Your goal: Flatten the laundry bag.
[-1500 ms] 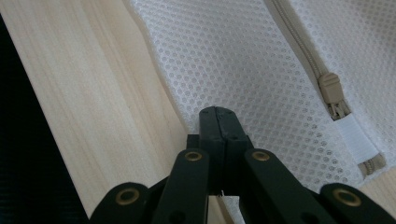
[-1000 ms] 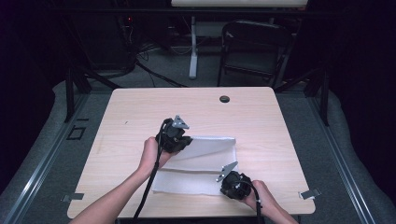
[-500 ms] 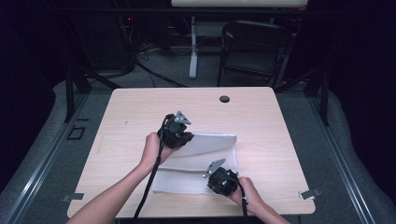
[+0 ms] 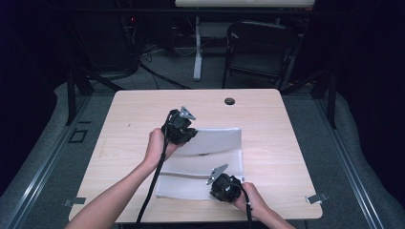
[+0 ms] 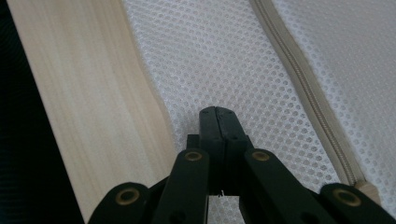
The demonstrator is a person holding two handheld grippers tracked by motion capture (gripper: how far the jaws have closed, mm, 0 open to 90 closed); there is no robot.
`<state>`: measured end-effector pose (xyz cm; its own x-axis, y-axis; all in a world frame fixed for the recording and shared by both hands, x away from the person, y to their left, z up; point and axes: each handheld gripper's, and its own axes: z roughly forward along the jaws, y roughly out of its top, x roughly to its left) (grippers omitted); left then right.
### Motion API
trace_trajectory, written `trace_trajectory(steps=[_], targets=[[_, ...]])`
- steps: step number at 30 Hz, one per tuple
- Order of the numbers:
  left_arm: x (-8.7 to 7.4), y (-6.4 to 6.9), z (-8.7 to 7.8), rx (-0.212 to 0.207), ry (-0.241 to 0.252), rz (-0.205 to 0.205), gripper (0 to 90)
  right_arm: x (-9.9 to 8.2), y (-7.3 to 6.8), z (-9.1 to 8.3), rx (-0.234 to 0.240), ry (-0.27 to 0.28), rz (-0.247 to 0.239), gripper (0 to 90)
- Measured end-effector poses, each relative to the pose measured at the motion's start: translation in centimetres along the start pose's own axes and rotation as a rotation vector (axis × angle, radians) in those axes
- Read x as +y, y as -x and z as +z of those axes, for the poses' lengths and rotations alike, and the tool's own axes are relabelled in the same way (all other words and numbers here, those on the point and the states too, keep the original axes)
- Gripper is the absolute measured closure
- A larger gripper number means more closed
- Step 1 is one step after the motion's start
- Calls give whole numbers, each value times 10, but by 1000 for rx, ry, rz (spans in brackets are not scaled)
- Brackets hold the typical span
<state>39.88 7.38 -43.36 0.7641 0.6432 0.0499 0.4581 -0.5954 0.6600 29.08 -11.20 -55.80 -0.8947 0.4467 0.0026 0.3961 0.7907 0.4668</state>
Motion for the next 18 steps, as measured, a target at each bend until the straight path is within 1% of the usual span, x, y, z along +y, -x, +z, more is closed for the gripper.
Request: trace_trajectory(steps=[3, 4, 8, 9, 12, 13, 14, 16, 17, 18], targets=[[1, -4, -2, 16, -8, 3, 870, -2, -2, -1, 40, -3, -13, 900], [1, -4, -2, 19, -9, 4, 871, -3, -3, -1, 49, 6, -14, 900], [1, -8, -2, 31, -5, -14, 871, -4, -5, -2, 64, -4, -24, 900], [1, -10, -2, 37, -5, -16, 871, -4, -5, -3, 70, -12, -29, 900], [2, -14, -2, 47, -7, -18, 871, -5, -7, -3, 76, -9, -35, 900], [2, -15, -2, 51, -4, -26, 871, -6, -8, -3, 91, -9, -43, 900], [3, -16, -3, 57, -4, -25, 871, -6, -9, -4, 82, -11, -47, 900], [4, -19, -4, 64, -3, -29, 871, -7, -11, -4, 90, -16, -51, 900], [5, -20, -5, 69, 1, -31, 872, -7, -12, -4, 98, -4, -48, 900], [5, -22, -6, 79, -5, -26, 872, -7, -12, -4, 80, -15, -59, 900]])
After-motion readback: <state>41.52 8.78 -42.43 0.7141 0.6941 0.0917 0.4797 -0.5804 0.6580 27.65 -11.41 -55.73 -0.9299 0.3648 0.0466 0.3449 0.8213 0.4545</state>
